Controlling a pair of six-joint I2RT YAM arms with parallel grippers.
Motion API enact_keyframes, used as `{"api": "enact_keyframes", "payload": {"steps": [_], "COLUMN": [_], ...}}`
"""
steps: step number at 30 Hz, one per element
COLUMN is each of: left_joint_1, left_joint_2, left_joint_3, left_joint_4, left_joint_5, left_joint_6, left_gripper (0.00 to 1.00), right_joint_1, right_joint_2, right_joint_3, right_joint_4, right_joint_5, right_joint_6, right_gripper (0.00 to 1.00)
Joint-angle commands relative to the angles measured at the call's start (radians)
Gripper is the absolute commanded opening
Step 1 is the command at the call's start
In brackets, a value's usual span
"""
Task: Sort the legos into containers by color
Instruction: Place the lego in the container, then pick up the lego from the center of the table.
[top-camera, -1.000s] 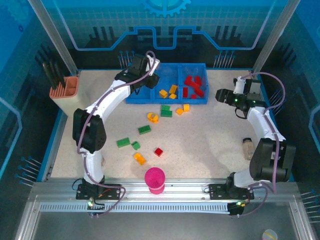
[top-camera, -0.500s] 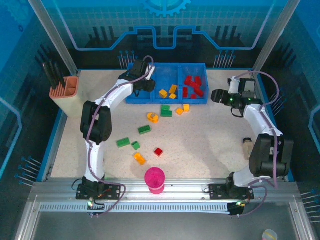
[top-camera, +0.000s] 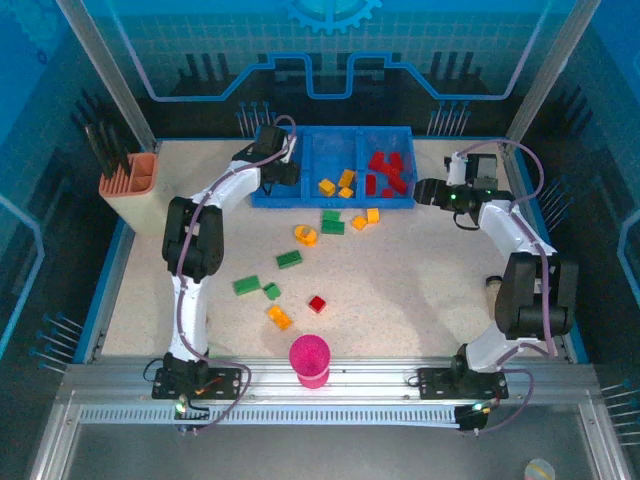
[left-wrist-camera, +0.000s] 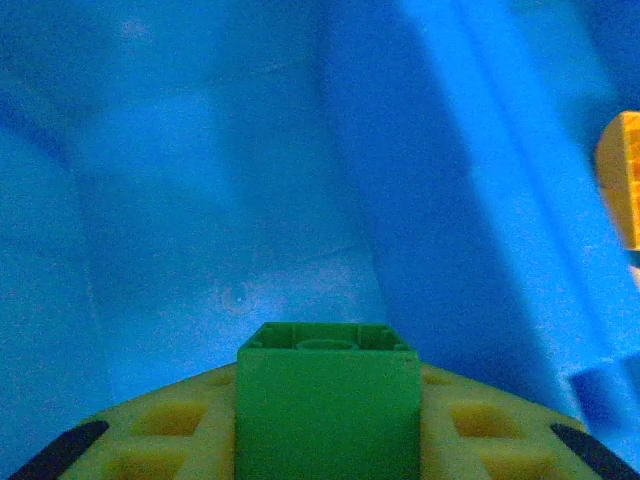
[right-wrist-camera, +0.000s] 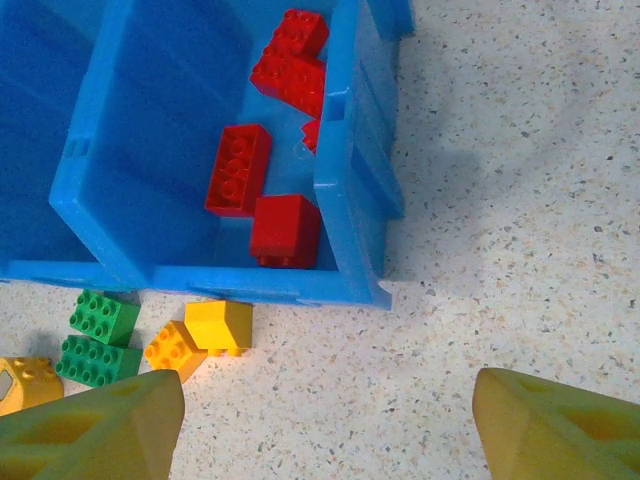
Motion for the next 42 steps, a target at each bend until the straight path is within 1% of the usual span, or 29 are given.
{"api": "enact_keyframes", "payload": {"steps": [1, 4, 8, 11, 15, 16, 18, 20, 25, 28, 32, 38, 42], "left_joint_1": [0.004, 0.004, 0.004, 0.001, -0.004, -0.008, -0.024, -0.041, -0.097, -0.139, -0.191, -0.217, -0.219], "left_joint_2": [0.037, 0.028, -0.013, -0.084, -0.224, -0.258, -0.320, -0.379, -0.473, -0.468, -0.451, -0.404, -0.373], "left_joint_3": [0.015, 0.013, -0.005, -0.048, -0.151, -0.180, -0.240, -0.311, -0.468, -0.513, -0.553, -0.563, -0.559], "left_joint_4": [-0.016, -0.020, -0.048, -0.053, -0.049, -0.054, -0.062, -0.068, -0.110, -0.151, -0.163, -0.187, -0.216], "left_joint_5": [-0.019, -0.022, -0.019, -0.025, 0.041, 0.043, -0.030, -0.052, 0.006, 0.026, 0.017, 0.011, 0.028], "left_joint_6": [-0.015, -0.019, -0.004, 0.036, 0.126, 0.153, 0.189, 0.215, 0.242, 0.248, 0.246, 0.227, 0.219], "left_gripper": [0.43, 0.57, 0.63, 0.63, 0.63, 0.63, 0.64, 0.65, 0.66, 0.66, 0.66, 0.66, 0.67], "right_joint_1": [0.020, 0.029, 0.038, 0.041, 0.044, 0.046, 0.047, 0.050, 0.056, 0.061, 0.075, 0.091, 0.092], "right_joint_2": [0.022, 0.033, 0.034, 0.026, 0.016, 0.013, 0.013, 0.015, 0.027, 0.039, 0.057, 0.050, 0.047], "right_joint_3": [0.040, 0.049, 0.057, 0.057, 0.051, 0.049, 0.047, 0.048, 0.059, 0.075, 0.102, 0.107, 0.114], "right_joint_4": [-0.016, -0.022, -0.031, -0.033, -0.028, -0.026, -0.024, -0.026, -0.022, -0.022, -0.045, -0.066, -0.084], "right_joint_5": [0.011, 0.012, 0.020, 0.015, 0.009, 0.012, 0.023, 0.028, 0.022, 0.026, 0.040, 0.054, 0.061], "right_joint_6": [-0.017, -0.019, -0.029, -0.035, -0.037, -0.035, -0.034, -0.037, -0.040, -0.039, -0.046, -0.053, -0.059], "right_gripper": [0.78, 0.78, 0.78, 0.78, 0.78, 0.78, 0.77, 0.77, 0.77, 0.77, 0.76, 0.76, 0.76]}}
